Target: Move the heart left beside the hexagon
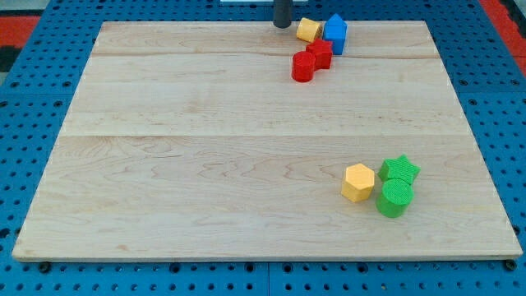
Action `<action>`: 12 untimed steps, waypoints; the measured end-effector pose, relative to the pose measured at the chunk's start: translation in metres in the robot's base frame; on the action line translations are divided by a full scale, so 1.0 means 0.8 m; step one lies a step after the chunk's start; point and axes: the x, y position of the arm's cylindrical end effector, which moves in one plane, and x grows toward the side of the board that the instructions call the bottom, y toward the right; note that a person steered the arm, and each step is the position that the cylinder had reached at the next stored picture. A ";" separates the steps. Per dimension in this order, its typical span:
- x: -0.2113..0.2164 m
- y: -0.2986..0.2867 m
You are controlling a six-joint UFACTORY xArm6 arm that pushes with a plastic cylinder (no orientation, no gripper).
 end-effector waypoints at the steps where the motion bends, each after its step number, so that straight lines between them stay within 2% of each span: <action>1: 0.001 0.022; 5: -0.001 0.057; 7: 0.004 0.150; 8: 0.021 0.148; 9: 0.029 0.103; 11: 0.050 -0.032; 12: 0.043 -0.102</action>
